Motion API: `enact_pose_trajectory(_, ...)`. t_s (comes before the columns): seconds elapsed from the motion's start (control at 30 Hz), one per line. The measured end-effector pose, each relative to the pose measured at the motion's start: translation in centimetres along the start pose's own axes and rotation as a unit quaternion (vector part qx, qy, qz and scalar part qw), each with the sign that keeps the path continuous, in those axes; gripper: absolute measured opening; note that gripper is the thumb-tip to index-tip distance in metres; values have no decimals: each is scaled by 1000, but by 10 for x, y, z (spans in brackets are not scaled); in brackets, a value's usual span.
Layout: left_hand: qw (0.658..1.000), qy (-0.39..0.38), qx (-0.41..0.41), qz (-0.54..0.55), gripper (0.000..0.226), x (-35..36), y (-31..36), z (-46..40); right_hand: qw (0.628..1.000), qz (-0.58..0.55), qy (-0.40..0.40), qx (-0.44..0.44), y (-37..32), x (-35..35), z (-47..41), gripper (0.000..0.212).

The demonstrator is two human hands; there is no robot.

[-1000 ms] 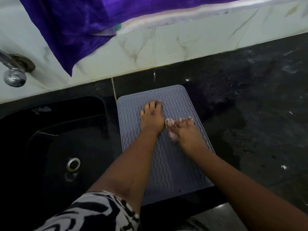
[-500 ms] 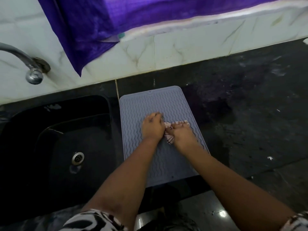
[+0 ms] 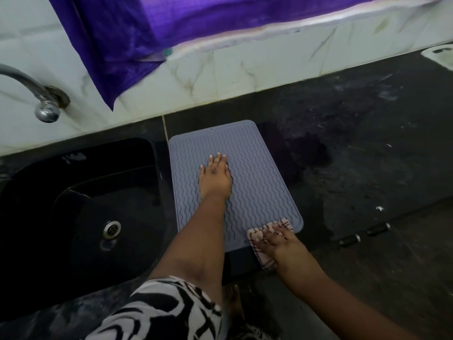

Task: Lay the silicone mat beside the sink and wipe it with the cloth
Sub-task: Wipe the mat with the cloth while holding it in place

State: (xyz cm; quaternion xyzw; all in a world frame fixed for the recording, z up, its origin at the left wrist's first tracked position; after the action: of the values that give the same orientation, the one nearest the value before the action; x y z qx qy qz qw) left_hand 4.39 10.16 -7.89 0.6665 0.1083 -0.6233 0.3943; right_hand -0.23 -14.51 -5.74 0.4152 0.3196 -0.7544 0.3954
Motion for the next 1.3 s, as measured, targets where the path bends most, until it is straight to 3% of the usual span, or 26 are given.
enact_pose_trajectory(0.1, 999, -27, -32, 9, 49, 1, -2, 2, 998, -48, -5, -30, 3, -11, 9, 55)
enact_pose_trajectory(0.17, 997, -55, -48, 3, 50, 2, -1, 4, 982, -179, -6, -68, 15, -24, 17, 45)
enact_pose_trajectory(0.23, 996, -70, -63, -6, 50, 1, 0, 6, 940, -325, 33, -100, 29, -50, 28, 36)
enact_pose_trajectory(0.3, 993, -81, -83, -10, 52, -1, 2, 7, 928, -346, 121, -66, 53, -70, 24, 31)
enact_pose_trajectory(0.37, 990, -102, -102, -13, 54, -3, 9, 9, 923, -355, 145, -1, 66, -85, 10, 36)
enact_pose_trajectory(0.43, 986, -115, -116, 25, 57, -8, 18, 7, 935, -310, 172, 0, 67, -97, -7, 39)
enact_pose_trajectory(0.6, 993, -98, -61, 36, 58, -26, 22, -25, 866, -481, 135, 29, 73, -118, -76, 29)
enact_pose_trajectory(0.7, 991, -84, -71, 79, 60, -40, 13, -54, 894, -419, 159, 22, 73, -147, -133, 30)
enact_pose_trajectory(0.8, 992, -78, -52, 86, 59, -46, 9, -85, 909, -395, 130, 10, 63, -167, -188, 28)
enact_pose_trajectory(0.93, 995, -88, 28, -31, 62, -34, 13, -115, 905, -377, 188, 58, 74, -195, -250, 29)
enact_pose_trajectory(1.03, 989, -91, 104, -59, 62, -14, 17, -122, 926, -337, 142, 97, 84, -195, -295, 39)
enact_pose_trajectory(1.17, 992, -36, 101, -60, 61, -6, 8, -126, 950, -264, 139, 96, 83, -185, -316, 42)
enact_pose_trajectory(1.3, 993, -37, 98, -55, 61, -3, 8, -129, 950, -268, 120, 104, 80, -169, -289, 51)
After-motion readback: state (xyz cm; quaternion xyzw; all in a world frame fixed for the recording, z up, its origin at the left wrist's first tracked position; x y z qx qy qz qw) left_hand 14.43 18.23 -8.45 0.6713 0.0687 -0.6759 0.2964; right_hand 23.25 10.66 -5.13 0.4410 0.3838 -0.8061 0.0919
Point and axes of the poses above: each hand's wrist, its own z-axis away from the middle knuckle, its own x-axis out of the palm, y = z × x, the point moved 6 cm from there along -z, towards the middle knuckle, and after that the axes turned 5 degrees about -y, right-handed, at the moved point
